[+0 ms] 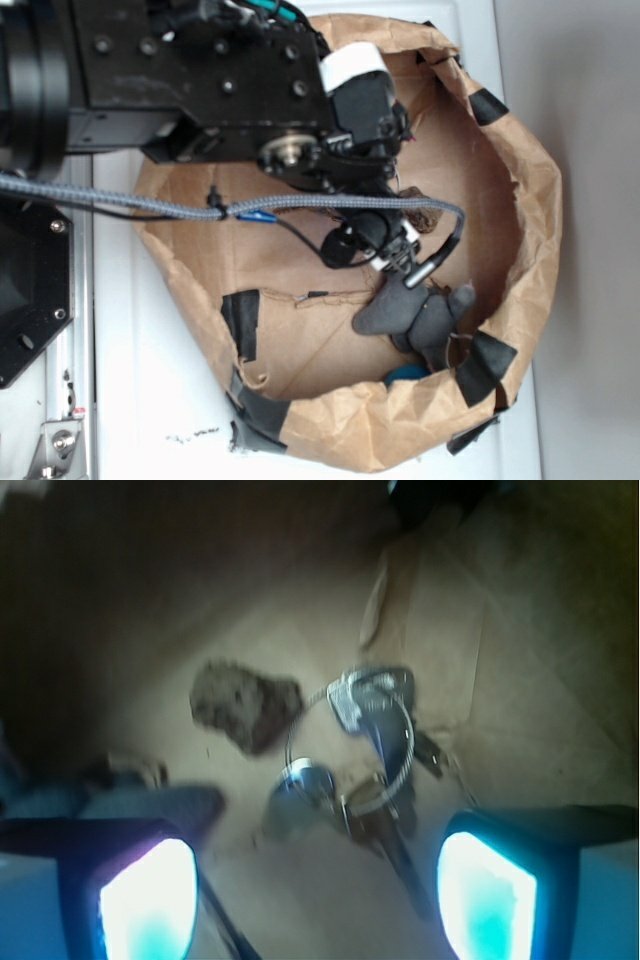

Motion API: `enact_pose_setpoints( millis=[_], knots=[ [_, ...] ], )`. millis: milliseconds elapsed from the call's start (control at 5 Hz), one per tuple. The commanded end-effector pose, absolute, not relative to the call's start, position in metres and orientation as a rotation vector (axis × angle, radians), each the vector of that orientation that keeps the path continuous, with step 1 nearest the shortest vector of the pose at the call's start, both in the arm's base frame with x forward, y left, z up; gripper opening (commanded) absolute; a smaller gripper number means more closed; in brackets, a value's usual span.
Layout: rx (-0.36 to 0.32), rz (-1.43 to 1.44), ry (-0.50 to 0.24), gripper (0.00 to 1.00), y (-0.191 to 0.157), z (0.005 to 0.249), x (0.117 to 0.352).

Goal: Grab the silver keys.

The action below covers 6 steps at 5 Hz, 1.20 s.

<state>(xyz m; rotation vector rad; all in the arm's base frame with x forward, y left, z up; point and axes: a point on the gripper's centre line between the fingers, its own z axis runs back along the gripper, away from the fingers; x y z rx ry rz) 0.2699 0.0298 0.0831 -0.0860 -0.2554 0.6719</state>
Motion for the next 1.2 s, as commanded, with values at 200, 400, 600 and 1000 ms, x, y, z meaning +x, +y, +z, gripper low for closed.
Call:
enact_pose_setpoints(
  millis=[200,400,600,1000],
  knots=[
    [-0.08,0.831,-0.369,1.0,0.036,0.101,0.263],
    [-0.08,0.831,-0.369,1.0,0.036,0.101,0.263],
    [-0.08,0.831,-0.369,1.0,0.036,0.101,0.263],
    [-0.077,0.814,-0.332,1.0,0.048,0.076,0.272]
  ],
)
